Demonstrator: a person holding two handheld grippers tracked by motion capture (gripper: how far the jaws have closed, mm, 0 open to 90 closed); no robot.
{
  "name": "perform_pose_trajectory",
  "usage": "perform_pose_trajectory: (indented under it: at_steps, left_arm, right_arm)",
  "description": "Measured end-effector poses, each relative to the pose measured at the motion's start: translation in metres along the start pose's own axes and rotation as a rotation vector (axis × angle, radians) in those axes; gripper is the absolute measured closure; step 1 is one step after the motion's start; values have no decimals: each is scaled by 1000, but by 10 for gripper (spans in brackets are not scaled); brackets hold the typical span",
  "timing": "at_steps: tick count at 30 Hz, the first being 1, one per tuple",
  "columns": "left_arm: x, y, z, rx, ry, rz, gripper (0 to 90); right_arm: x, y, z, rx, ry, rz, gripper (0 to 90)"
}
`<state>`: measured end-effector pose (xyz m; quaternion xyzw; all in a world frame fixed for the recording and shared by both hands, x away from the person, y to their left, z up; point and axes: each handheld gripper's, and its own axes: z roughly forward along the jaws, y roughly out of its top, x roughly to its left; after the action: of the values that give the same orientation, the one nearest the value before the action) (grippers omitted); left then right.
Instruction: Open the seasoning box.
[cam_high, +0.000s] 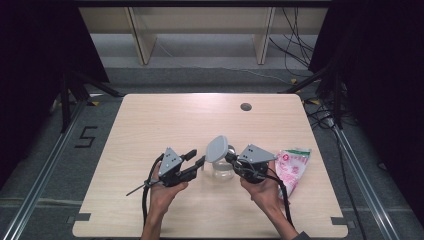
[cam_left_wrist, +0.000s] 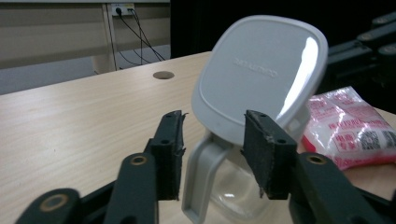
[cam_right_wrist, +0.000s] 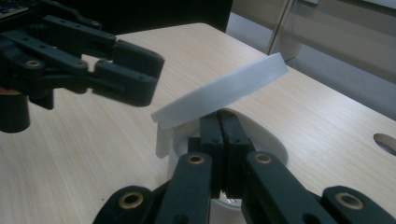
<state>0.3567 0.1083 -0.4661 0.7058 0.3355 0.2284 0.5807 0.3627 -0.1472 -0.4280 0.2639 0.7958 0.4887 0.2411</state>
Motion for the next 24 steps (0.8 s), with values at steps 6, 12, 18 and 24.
perform_pose_trajectory:
  at_steps: [6,12,18,24]
  left_arm:
    - [-3,-6,-7,29,20,4,446]
    - [-7,-12,-6,55,21,22,389]
    - [-11,-19,-6,82,13,47,358]
    - [-17,-23,-8,83,10,15,346]
  right_arm:
    - [3,3,2,4,7,-13,900]
    - [6,6,4,-3,5,-2,900]
    - [9,10,7,-11,21,-29,900]
    - [15,12,10,-9,33,-30,900]
